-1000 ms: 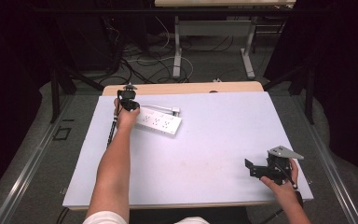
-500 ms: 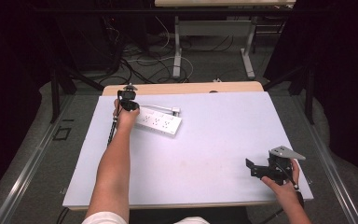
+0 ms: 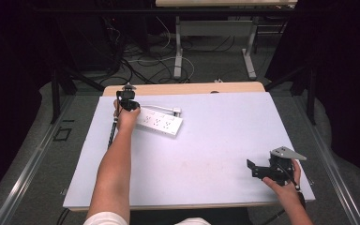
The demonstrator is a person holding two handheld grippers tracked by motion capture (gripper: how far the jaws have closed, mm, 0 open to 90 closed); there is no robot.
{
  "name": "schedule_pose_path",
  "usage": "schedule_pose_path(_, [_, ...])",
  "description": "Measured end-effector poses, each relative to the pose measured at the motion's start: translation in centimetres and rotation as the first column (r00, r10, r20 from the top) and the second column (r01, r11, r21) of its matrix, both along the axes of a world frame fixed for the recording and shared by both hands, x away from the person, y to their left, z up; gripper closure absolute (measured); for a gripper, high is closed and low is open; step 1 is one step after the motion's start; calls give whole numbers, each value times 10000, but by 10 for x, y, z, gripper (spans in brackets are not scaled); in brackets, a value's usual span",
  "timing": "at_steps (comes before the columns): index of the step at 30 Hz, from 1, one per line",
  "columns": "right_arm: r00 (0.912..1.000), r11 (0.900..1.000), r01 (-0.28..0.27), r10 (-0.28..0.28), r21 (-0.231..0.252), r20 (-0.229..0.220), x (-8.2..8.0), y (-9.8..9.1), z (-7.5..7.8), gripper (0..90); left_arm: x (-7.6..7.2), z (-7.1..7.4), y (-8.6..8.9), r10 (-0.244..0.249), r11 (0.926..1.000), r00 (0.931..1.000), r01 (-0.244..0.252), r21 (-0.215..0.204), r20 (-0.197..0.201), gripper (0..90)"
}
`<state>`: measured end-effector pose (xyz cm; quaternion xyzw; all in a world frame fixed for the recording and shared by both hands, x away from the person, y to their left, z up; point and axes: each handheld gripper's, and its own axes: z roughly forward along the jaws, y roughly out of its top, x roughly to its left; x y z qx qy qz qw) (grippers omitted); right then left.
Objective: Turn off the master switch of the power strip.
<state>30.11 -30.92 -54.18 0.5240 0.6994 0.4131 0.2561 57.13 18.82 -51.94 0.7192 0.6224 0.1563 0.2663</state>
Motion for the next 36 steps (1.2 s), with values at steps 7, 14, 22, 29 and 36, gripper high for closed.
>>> schedule_pose_path(7, [10000,10000,-44,44,4,-17,0,0,-1,0,0,3,1,19,10000,9999,-19,-36,-140,900])
schedule_pose_path(14, [10000,9999,-90,90,-84,26,0,1,-1,0,-2,5,2,88,9997,10000,-87,-249,18,900])
schedule_pose_path(22, [10000,10000,-69,70,-47,21,0,2,0,0,-7,14,3,-71,9992,9999,67,-401,-98,858])
schedule_pose_path(29, [9999,9998,-129,129,-124,30,0,3,0,0,-10,15,-1,-131,9991,9999,134,-404,83,818])
schedule_pose_path(36, [9999,9999,-116,117,-121,108,0,5,0,0,-16,17,0,-223,9988,9998,222,-431,-16,765])
